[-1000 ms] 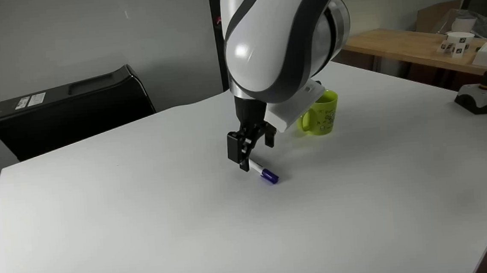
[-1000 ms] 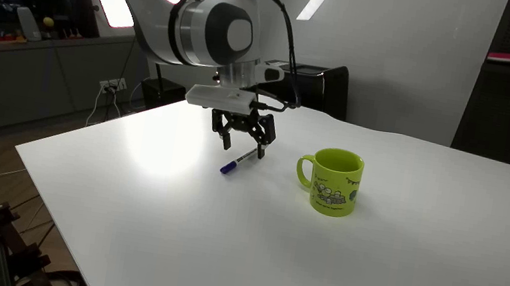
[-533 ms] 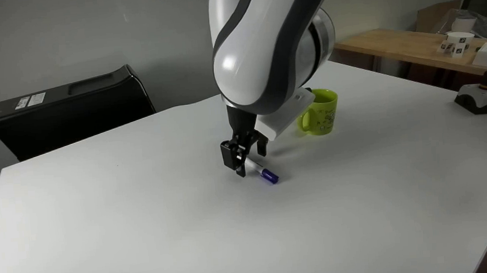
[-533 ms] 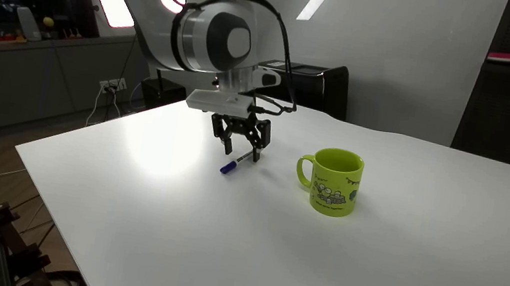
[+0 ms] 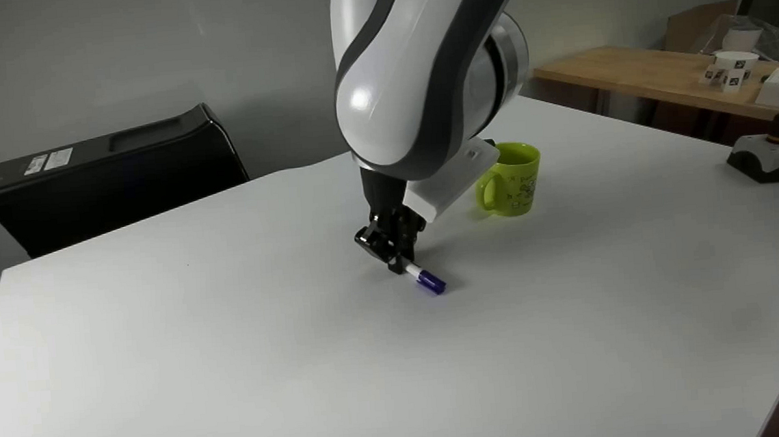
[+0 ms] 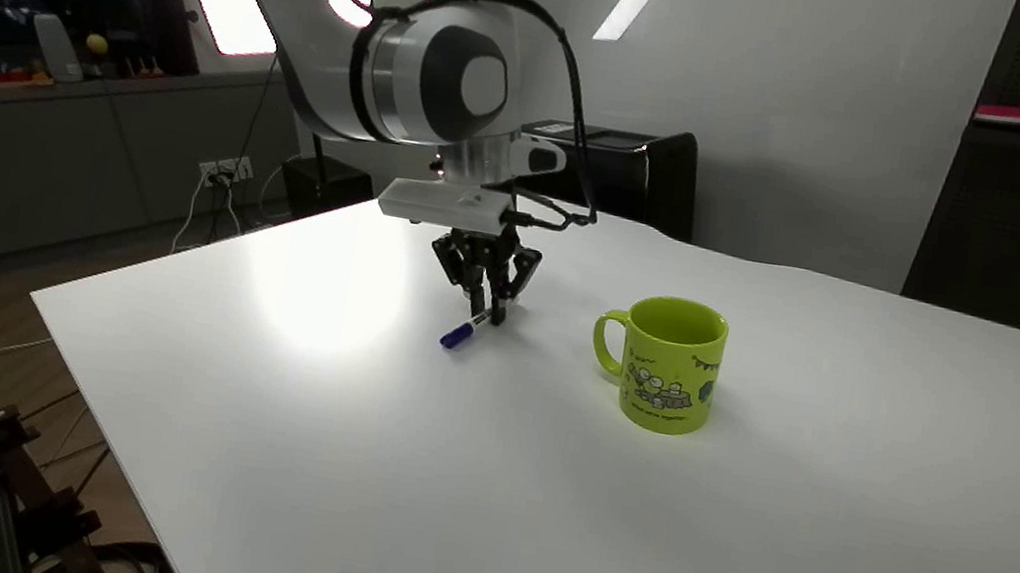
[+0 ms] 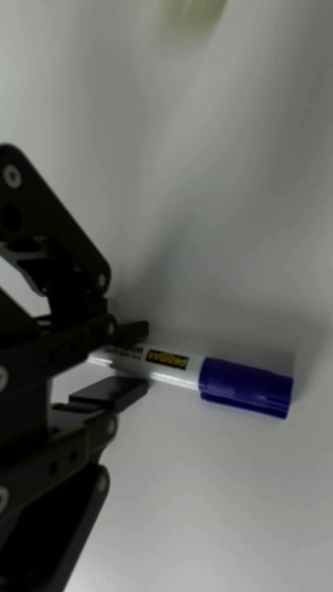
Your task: Pick the marker and put it in the cup
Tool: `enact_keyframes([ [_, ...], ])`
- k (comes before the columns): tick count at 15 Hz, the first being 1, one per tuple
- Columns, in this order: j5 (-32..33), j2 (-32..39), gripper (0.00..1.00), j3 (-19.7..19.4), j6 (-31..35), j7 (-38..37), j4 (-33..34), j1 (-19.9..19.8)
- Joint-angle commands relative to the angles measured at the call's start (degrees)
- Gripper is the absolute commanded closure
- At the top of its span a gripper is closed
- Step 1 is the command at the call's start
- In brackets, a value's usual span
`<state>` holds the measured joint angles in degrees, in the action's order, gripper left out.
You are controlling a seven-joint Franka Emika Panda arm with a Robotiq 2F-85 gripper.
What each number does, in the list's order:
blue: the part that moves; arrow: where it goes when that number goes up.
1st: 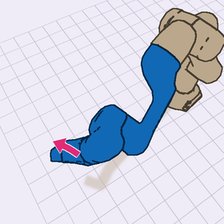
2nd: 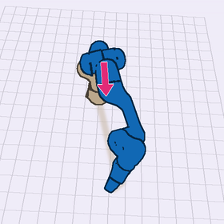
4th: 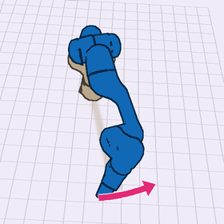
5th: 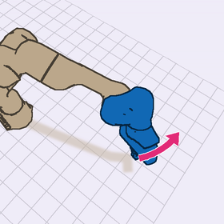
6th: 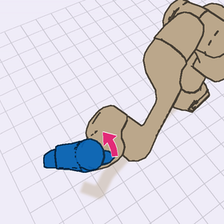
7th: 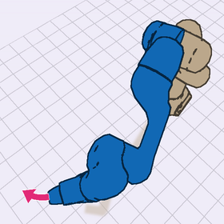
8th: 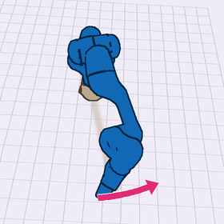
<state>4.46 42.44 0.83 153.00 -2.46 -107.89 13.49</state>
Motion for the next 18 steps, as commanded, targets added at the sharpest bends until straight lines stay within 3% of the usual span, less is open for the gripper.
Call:
enact_keyframes([
  [1, 0.1, 1.1, 0.99, -0.3, -3.1, -2.0, 2.5, -0.4],
  [8, 0.3, -0.5, 0.96, -1.7, -8.0, -2.0, 3.4, -2.6],
  [18, 1.0, -4.7, 0.96, -4.0, -8.3, -3.0, 3.0, -4.0],
])
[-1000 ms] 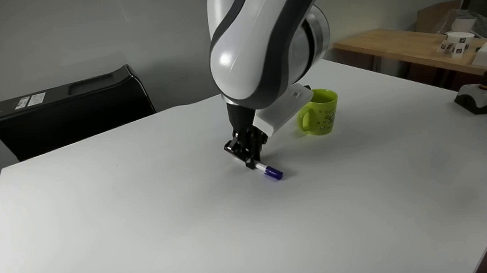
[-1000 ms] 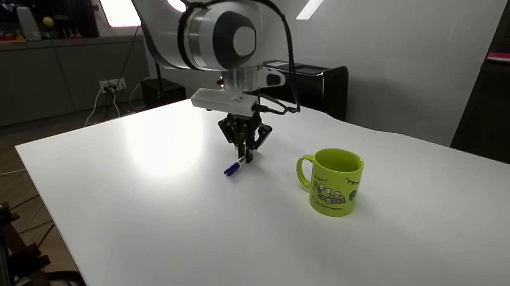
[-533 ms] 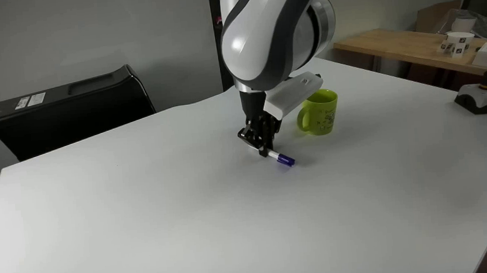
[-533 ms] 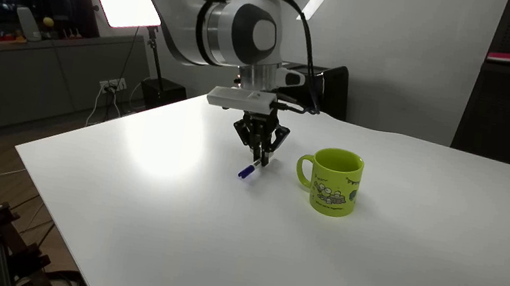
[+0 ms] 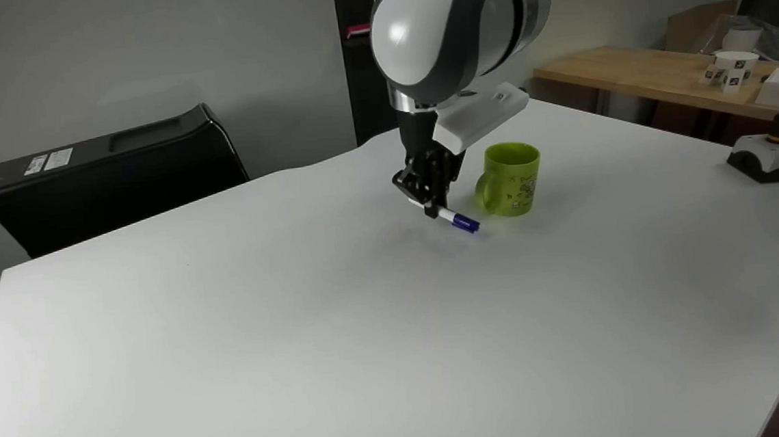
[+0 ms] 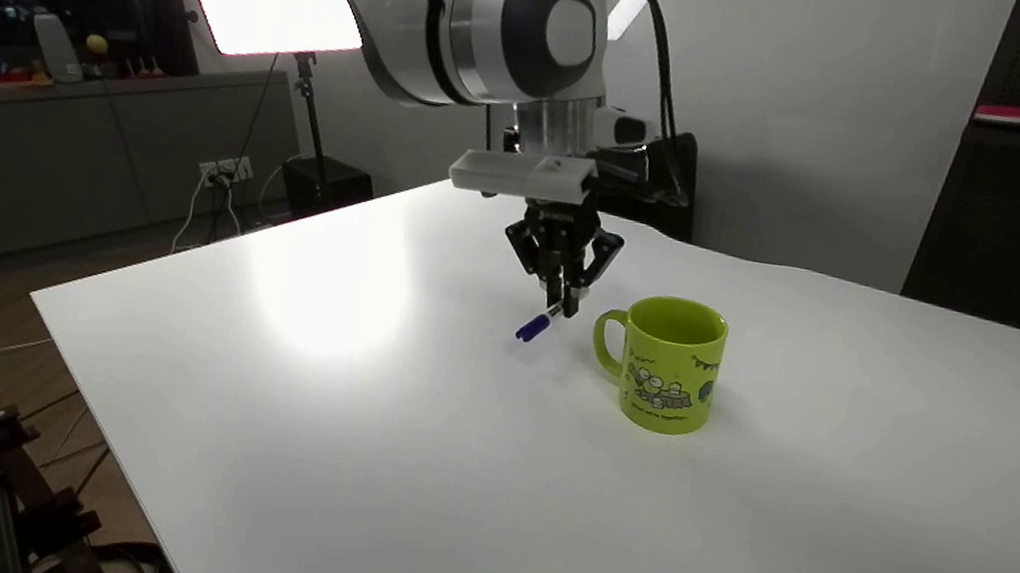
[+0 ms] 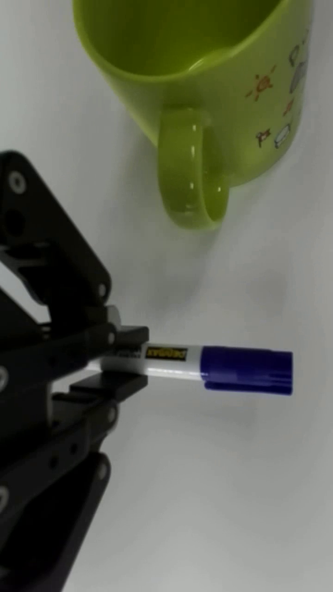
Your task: Pick the marker and put it in the cup
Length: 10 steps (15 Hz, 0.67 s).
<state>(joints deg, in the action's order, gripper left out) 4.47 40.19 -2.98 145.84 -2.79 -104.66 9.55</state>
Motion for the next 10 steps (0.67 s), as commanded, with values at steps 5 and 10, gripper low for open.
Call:
enact_keyframes([
  [5, 1.6, -5.4, 0.96, -0.6, -1.0, -3.3, -0.9, 0.2],
  [10, 2.7, -8.1, 0.96, -1.6, 0.0, -4.2, -2.2, 0.3],
])
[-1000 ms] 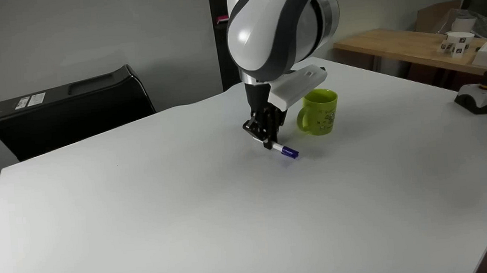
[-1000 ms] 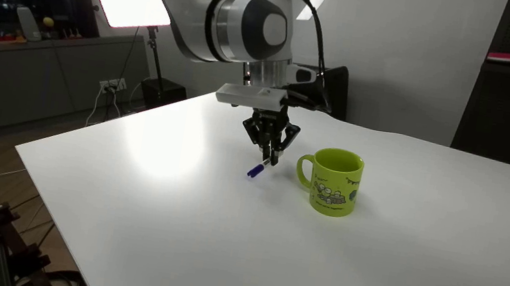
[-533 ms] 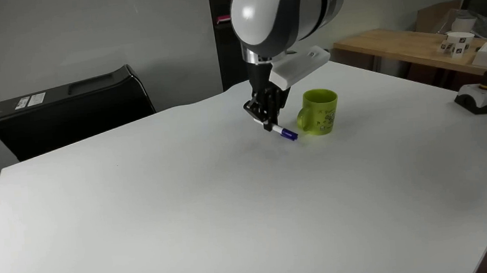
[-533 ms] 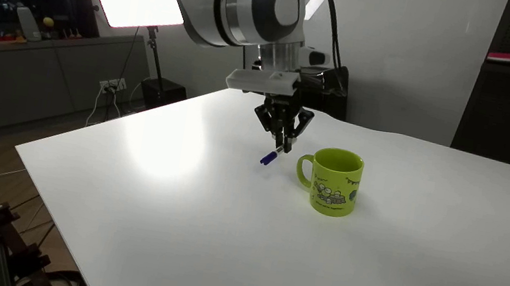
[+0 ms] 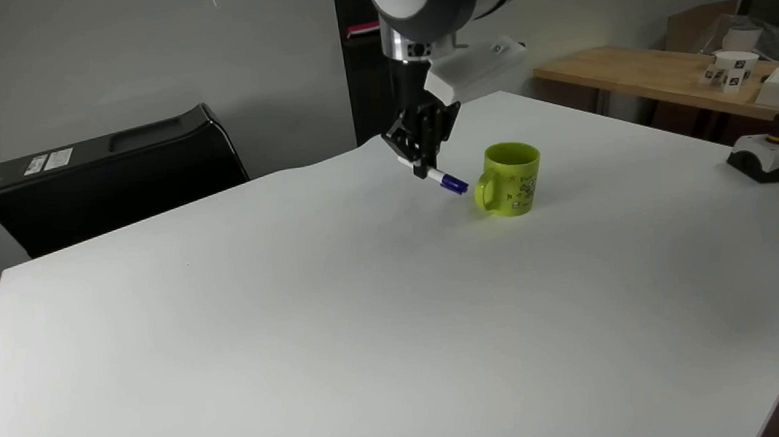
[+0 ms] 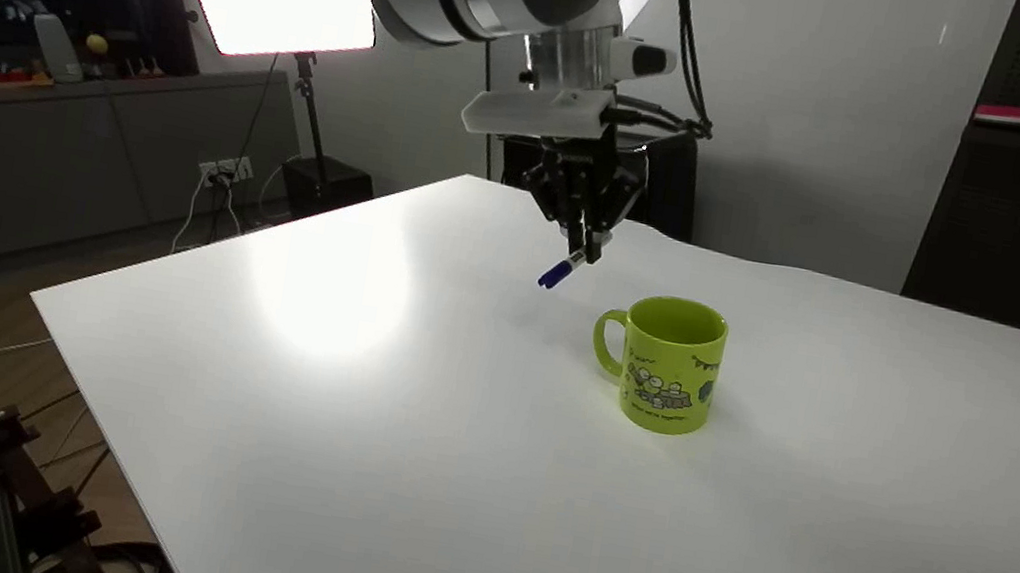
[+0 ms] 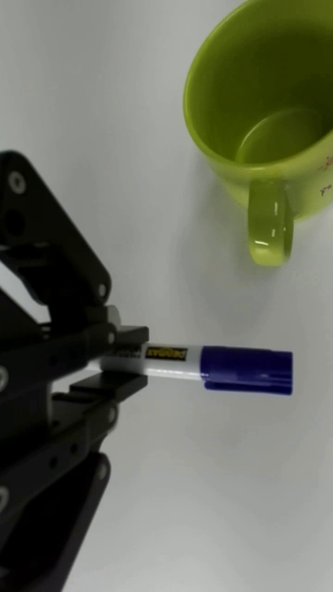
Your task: Pick the marker and put it in the cup
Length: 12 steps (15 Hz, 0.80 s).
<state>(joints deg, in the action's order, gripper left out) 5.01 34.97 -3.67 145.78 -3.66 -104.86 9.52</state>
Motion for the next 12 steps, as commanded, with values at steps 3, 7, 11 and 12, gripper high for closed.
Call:
enact_keyframes([
  [3, 3.9, -4.6, 0.96, -1.8, 0.4, -4.4, -3.0, 0.5],
  [7, 6.6, -7.7, 0.96, -3.0, 1.5, -6.1, -5.7, 0.8],
  [11, 11.3, -11.1, 0.96, -5.2, 3.9, -10.2, -9.7, 2.1],
  [12, 12.9, -12.1, 0.96, -5.8, 4.8, -11.5, -10.9, 2.6],
])
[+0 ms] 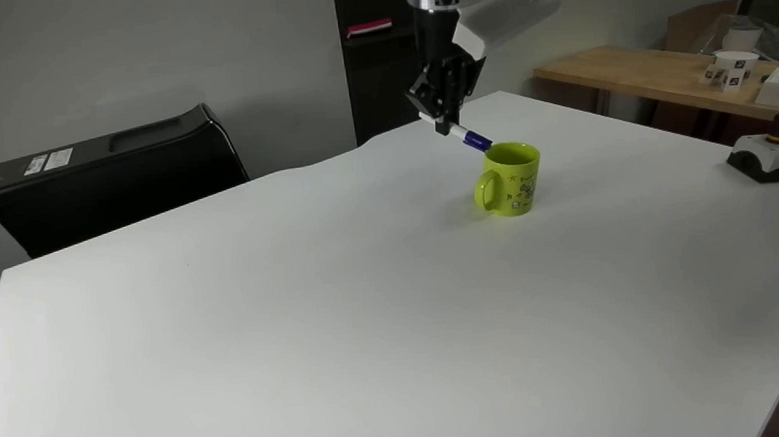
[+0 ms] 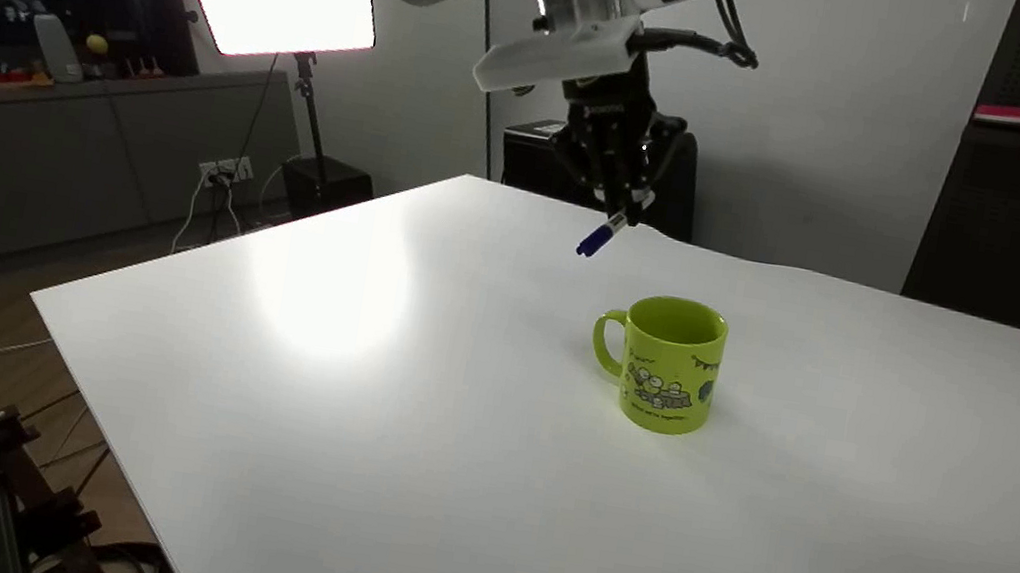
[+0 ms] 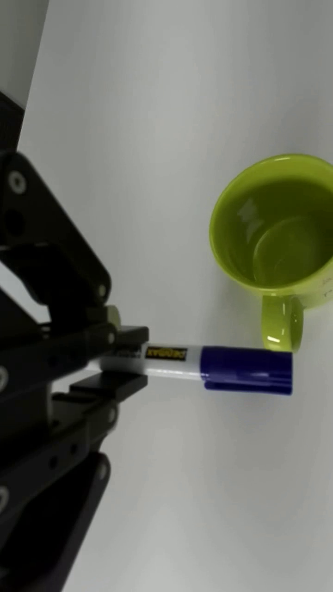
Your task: Pick the marker and put it in the cup
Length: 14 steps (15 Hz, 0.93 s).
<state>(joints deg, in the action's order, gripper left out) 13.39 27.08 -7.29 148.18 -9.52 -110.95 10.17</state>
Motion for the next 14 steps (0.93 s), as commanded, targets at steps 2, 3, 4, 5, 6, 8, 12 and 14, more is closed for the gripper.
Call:
enact_keyframes([
  [2, 8.0, -6.4, 0.96, -3.5, 4.5, -8.8, -7.8, 2.9],
  [3, 9.9, -7.3, 0.96, -4.2, 5.5, -10.4, -9.0, 3.5],
  [4, 12.5, -8.3, 0.96, -5.3, 6.9, -12.5, -10.4, 4.3],
  [5, 15.1, -9.1, 0.96, -6.3, 8.0, -14.7, -11.5, 5.1],
  [6, 17.4, -9.7, 0.96, -7.0, 9.0, -16.6, -12.4, 5.6],
  [8, 22.8, -10.6, 0.96, -8.8, 10.7, -20.8, -13.8, 6.8],
  [12, 32.3, -10.4, 0.96, -12.9, 14.7, -28.4, -15.0, 9.2],
  [14, 36.9, -9.6, 0.96, -15.2, 17.1, -32.1, -14.6, 10.2],
])
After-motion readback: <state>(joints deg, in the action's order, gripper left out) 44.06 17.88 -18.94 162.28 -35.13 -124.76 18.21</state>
